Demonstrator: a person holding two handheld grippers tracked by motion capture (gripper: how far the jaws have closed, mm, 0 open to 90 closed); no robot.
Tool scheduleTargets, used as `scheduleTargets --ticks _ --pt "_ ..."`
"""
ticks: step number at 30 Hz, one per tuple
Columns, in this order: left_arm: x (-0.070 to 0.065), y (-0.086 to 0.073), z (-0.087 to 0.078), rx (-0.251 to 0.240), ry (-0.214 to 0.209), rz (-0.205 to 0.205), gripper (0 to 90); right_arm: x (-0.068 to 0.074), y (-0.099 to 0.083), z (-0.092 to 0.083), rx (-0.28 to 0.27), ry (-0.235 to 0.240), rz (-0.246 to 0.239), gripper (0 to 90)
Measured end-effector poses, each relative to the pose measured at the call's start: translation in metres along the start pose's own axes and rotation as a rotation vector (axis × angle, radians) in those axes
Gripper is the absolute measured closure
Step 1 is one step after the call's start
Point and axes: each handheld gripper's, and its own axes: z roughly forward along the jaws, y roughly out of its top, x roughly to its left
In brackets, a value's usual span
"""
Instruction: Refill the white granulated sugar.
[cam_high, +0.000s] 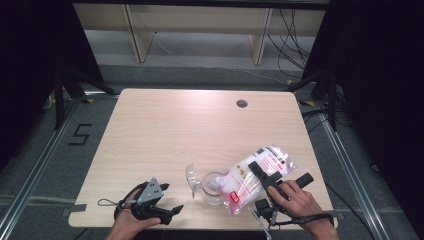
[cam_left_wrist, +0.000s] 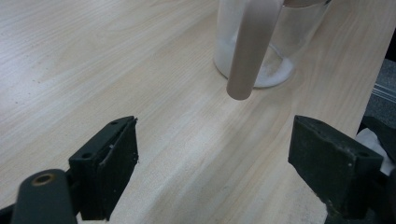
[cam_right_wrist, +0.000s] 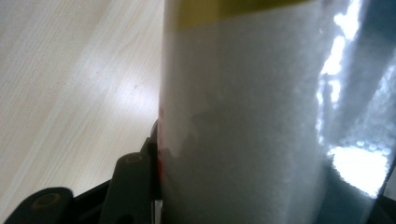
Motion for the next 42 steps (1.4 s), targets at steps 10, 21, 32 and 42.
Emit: scheduleTargets --ticks 10,21,32,42 --pt "0.0002 -0.0001 0.0000 0.000 0.001 0.003 15.4 0.0028 -0.0005 -0.0012 0.016 0.001 0.048 55.1" --pt "0.0004 -0.0002 0.0003 -0.007 -0.001 0.008 15.4 0.0012 -0.0017 -0.0012 0.020 0.014 0.019 55.3" --pt "0.0004 -0.0002 0.0003 -0.006 -0.002 0.010 15.4 0.0006 -0.0015 -0.0013 0.015 0.013 0.017 55.5" --pt "0.0005 0.0003 -0.0004 0.002 0.000 0.009 15.4 0.0008 -0.0013 -0.0017 0.016 0.016 0.025 55.8"
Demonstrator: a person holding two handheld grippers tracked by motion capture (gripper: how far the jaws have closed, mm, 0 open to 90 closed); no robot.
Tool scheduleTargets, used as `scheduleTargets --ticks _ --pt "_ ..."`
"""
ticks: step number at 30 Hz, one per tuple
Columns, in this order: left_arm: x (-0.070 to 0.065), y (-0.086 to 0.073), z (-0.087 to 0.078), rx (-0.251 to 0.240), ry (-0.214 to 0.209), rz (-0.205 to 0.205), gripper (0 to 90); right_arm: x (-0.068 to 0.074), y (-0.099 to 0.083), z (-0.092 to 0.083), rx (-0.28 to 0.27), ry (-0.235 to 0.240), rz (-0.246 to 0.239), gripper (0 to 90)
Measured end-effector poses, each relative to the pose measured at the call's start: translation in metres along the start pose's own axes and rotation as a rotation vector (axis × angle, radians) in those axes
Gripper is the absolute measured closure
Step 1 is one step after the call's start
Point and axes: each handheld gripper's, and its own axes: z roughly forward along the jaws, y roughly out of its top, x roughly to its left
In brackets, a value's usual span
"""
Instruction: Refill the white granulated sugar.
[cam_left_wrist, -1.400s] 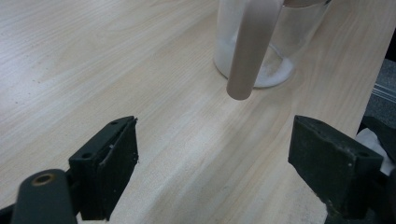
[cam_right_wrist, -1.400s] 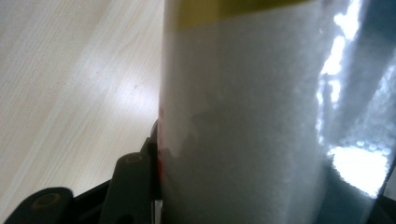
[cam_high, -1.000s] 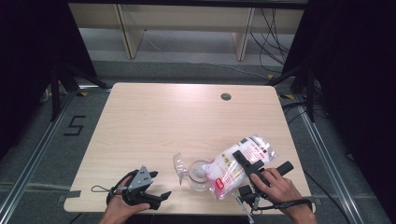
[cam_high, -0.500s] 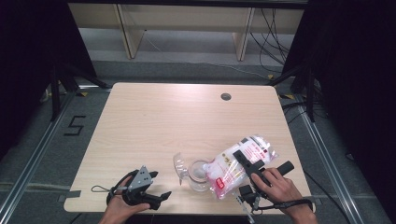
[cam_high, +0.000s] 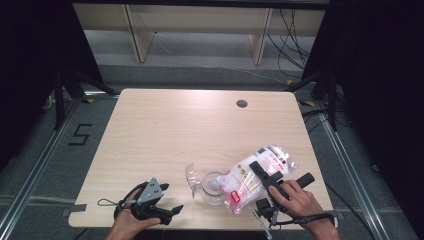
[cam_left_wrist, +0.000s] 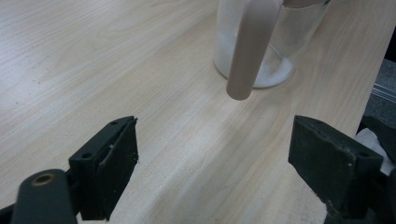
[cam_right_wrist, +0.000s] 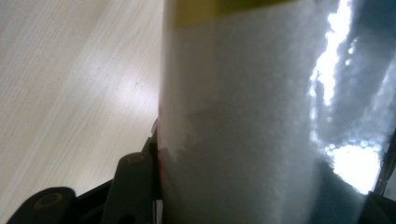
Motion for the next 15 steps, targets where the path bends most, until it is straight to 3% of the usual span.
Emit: scheduleTargets --ticks 2,7,8,9,10,11,13,14,15 --pt "0.000 0.000 0.001 -0.009 -0.001 0.000 15.4 0.001 0.000 0.000 0.000 -0.011 0.020 55.8" --pt "0.000 0.000 0.000 0.000 0.000 0.002 15.4 0.000 0.000 0.000 -0.005 -0.014 -0.010 55.9" --pt "0.000 0.000 0.000 -0.001 0.000 0.001 15.4 -0.004 0.001 0.003 -0.047 -0.016 -0.079 55.9" --pt "0.000 0.000 0.000 -0.002 0.000 0.001 15.4 -0.004 0.001 0.002 -0.030 -0.014 -0.076 55.9" --pt "0.000 0.000 0.000 -0.002 0.000 0.001 15.4 -0.016 0.004 0.009 -0.137 -0.015 -0.254 55.9" --pt "0.000 0.000 0.000 -0.002 0.000 0.001 15.4 -0.016 0.004 0.009 -0.137 -0.019 -0.262 55.9" --pt "0.000 0.000 0.000 -0.002 -0.001 0.002 15.4 -0.012 0.004 0.006 -0.088 -0.005 -0.181 56.0" --pt "0.000 0.000 0.000 -0.001 0.000 0.002 15.4 -0.012 0.003 0.006 -0.086 -0.005 -0.175 56.0" --pt "0.000 0.000 0.000 -0.002 0.000 0.002 15.4 -0.009 0.003 0.004 -0.064 -0.006 -0.131 56.0"
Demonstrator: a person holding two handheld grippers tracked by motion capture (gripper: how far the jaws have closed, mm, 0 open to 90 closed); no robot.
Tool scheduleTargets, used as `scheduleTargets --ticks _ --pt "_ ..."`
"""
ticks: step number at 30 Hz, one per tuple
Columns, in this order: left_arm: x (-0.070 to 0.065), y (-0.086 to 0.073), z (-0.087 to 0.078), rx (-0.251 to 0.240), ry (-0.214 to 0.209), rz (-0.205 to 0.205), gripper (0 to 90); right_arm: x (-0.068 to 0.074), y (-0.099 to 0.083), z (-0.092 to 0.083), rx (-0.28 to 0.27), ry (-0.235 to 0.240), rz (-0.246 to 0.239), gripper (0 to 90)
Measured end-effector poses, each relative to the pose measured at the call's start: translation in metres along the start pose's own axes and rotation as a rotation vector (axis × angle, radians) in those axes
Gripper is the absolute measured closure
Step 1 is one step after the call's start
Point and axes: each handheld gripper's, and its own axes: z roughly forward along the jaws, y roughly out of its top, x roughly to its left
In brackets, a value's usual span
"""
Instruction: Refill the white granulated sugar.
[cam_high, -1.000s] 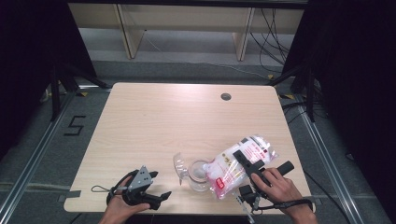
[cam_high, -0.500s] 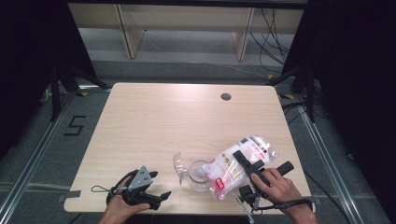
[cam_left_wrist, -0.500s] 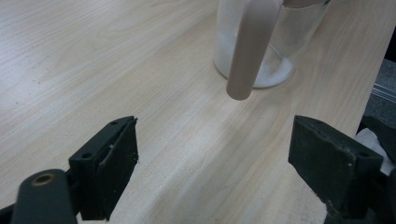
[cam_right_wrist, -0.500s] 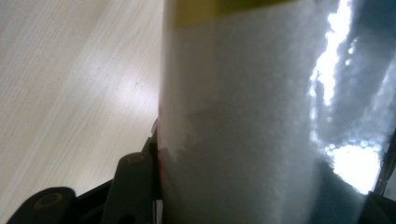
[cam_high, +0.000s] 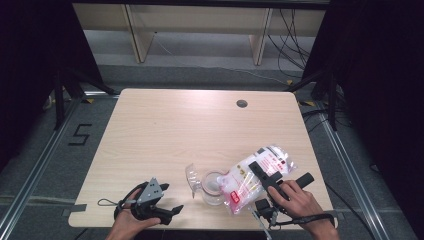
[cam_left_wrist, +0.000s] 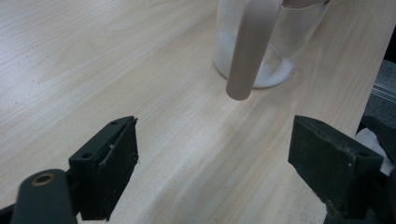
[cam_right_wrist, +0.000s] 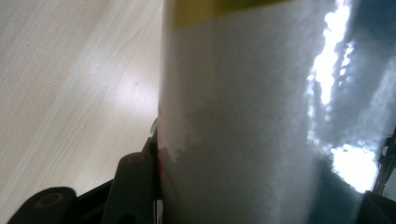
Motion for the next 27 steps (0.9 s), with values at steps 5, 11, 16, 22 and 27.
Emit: scheduleTargets --ticks 5,11,16,22,27 --pt "0.000 0.000 0.000 0.004 -0.005 -0.002 15.4 0.002 0.000 -0.002 0.016 -0.013 0.024 56.1" --pt "0.000 0.000 0.000 -0.001 0.000 -0.001 15.4 0.008 0.001 -0.005 0.073 0.001 0.106 56.2" --pt "0.000 0.000 0.000 -0.003 -0.001 -0.001 15.4 0.007 0.002 -0.005 0.073 0.003 0.094 56.3" --pt "0.000 0.000 0.000 0.000 0.000 -0.003 15.5 0.006 0.001 -0.005 0.072 0.008 0.081 56.4" --pt "0.000 0.000 0.000 -0.002 0.000 -0.004 15.5 0.007 0.002 -0.005 0.075 0.003 0.085 56.5"
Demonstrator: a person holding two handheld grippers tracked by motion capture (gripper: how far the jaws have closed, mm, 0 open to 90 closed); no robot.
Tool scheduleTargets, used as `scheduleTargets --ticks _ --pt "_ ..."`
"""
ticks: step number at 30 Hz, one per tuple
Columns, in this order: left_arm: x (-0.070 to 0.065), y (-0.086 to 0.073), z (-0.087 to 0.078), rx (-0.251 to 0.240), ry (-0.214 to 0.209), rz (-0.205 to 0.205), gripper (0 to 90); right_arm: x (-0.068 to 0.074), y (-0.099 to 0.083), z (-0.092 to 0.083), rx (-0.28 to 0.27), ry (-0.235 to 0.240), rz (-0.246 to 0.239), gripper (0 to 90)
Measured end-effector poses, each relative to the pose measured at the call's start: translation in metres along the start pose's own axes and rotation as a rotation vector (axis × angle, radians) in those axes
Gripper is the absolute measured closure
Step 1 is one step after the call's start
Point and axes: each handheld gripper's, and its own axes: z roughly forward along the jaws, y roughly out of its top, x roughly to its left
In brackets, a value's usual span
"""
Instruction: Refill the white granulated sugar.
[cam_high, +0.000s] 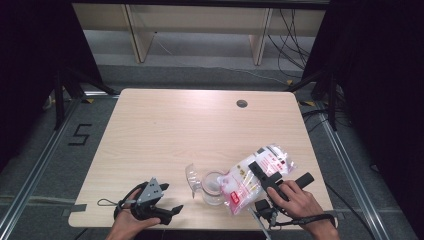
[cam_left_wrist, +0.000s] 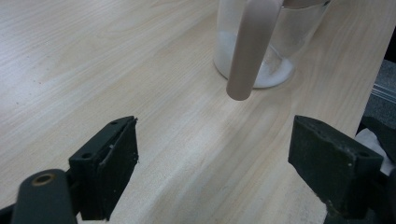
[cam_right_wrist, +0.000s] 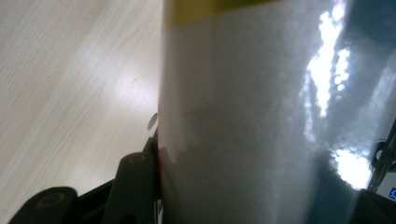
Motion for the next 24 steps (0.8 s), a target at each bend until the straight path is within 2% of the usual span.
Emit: scheduleTargets --ticks 5,9,17,18,20,22,24 --pt "-0.0004 0.0002 0.0001 -0.004 -0.004 -0.005 15.4 0.0000 0.0002 -0.0004 0.004 0.006 0.000 56.6" --pt "-0.0003 0.0003 0.0001 -0.005 -0.013 -0.008 15.4 -0.0014 0.0004 -0.0001 -0.003 -0.002 -0.021 56.7" --pt "-0.0003 0.0003 0.0001 -0.005 -0.013 -0.009 15.4 -0.0006 -0.0001 -0.0009 0.001 -0.008 -0.005 56.9" --pt "-0.0003 0.0003 0.0001 -0.004 -0.013 -0.007 15.5 -0.0010 -0.0004 -0.0019 0.009 0.003 0.000 57.0" --pt "0.0001 0.0005 -0.0003 0.003 -0.012 -0.004 15.5 -0.0020 -0.0008 -0.0001 -0.013 -0.012 -0.020 57.1" --pt "0.0000 0.0005 -0.0003 0.001 -0.012 -0.005 15.5 -0.0018 -0.0007 -0.0006 -0.006 0.000 -0.013 57.2" --pt "0.0003 0.0005 -0.0004 0.003 -0.011 -0.004 15.4 -0.0011 -0.0011 -0.0003 -0.012 -0.009 -0.007 57.4"
